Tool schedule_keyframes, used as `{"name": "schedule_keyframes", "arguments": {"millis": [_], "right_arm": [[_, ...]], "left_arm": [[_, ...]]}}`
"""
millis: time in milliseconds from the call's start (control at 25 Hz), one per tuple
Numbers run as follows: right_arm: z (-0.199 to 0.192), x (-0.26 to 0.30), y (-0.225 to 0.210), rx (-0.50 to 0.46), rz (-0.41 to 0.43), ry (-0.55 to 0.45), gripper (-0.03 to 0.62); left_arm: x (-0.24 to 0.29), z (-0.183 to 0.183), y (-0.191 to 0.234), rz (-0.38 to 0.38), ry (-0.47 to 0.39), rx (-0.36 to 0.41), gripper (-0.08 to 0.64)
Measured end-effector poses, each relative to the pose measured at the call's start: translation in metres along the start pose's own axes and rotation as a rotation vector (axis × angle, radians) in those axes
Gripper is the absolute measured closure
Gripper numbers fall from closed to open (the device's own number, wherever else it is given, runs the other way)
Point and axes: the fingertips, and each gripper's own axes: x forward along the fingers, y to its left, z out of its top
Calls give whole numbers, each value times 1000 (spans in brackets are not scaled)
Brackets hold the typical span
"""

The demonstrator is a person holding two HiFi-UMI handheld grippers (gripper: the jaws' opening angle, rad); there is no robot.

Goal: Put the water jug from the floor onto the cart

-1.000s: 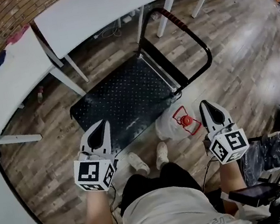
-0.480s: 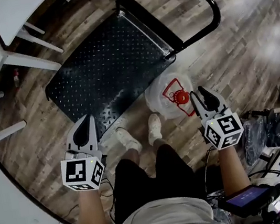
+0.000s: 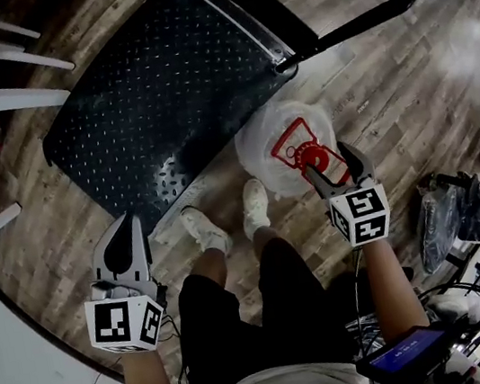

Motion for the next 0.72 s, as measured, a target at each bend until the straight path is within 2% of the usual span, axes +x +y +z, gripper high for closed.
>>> {"name": "schedule_keyframes", "arguments": {"millis": [160,320,720], "right_arm": [[-31,25,1,8,2,86,256],[-46,41,-3,1,-10,131,255],[-69,56,-4,44,-24,153,257]], "left_arm": [[2,-18,11,17,26,-14,560],[5,-31,18,31,42,-35,560],[2,-44,17,42,59,-31,560]]}}
